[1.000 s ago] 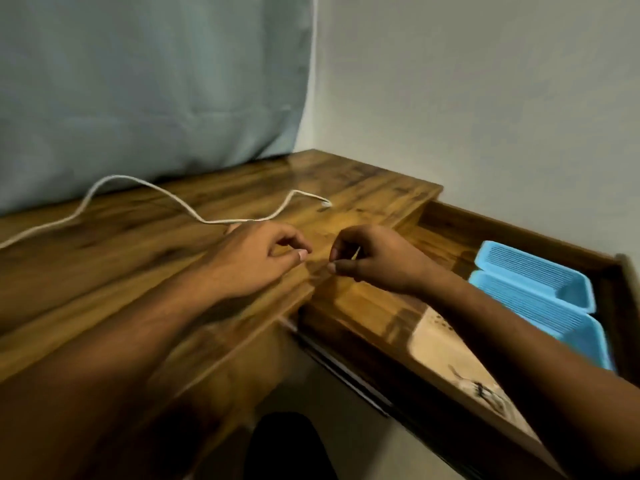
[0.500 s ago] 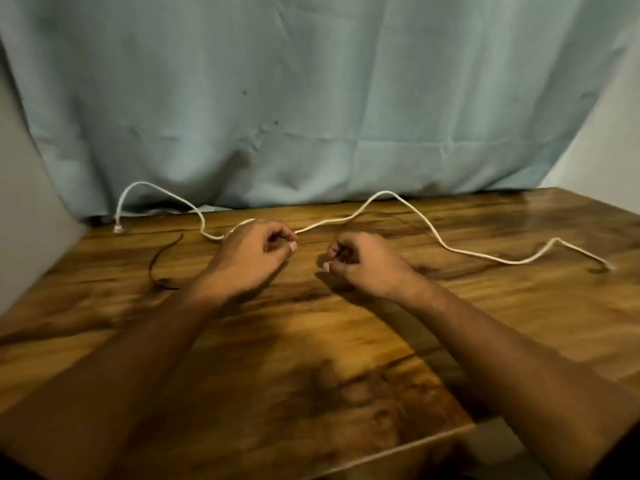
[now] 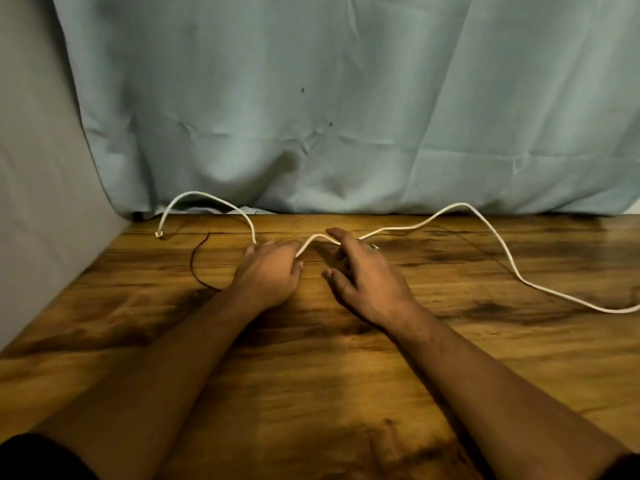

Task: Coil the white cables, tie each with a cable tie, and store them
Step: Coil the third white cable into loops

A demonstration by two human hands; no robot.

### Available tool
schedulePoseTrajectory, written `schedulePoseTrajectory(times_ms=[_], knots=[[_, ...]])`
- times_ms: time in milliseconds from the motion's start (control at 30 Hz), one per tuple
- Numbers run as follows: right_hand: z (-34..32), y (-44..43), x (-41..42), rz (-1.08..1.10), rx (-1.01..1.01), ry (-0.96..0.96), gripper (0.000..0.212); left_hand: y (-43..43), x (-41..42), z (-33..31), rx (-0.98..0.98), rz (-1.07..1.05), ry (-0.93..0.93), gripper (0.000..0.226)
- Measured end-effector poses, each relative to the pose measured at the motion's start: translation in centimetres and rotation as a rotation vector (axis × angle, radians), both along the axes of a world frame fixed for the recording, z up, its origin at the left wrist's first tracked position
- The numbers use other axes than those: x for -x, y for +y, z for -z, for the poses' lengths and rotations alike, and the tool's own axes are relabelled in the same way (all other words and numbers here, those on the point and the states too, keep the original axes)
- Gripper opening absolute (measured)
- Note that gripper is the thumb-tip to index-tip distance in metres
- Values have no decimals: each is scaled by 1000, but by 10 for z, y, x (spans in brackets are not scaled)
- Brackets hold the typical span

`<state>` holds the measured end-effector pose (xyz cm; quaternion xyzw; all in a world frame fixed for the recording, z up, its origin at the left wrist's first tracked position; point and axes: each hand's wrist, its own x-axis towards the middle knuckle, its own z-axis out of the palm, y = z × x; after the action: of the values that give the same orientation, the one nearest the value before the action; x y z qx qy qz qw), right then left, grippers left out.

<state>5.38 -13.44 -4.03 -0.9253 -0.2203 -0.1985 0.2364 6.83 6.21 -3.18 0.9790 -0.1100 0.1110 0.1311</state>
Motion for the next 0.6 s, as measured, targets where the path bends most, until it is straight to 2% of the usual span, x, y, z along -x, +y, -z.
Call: schedulePoseTrajectory(times_ms=[67, 167, 400, 500, 600], knots=[[2, 1, -3, -20, 43, 1, 68, -11, 1, 3, 12, 159, 13, 48], [2, -10, -11, 12, 76, -22, 54, -21, 1, 5, -20, 265, -10, 56], [-1, -61, -21, 401, 3, 78, 43, -8, -1, 2, -77, 113, -183, 55], [-3, -70, -22, 467, -3, 114, 44, 2, -2, 3, 5, 65, -205, 52], [-5, -76, -23, 509, 21, 132, 39, 8, 1, 1, 126, 118, -264, 39]])
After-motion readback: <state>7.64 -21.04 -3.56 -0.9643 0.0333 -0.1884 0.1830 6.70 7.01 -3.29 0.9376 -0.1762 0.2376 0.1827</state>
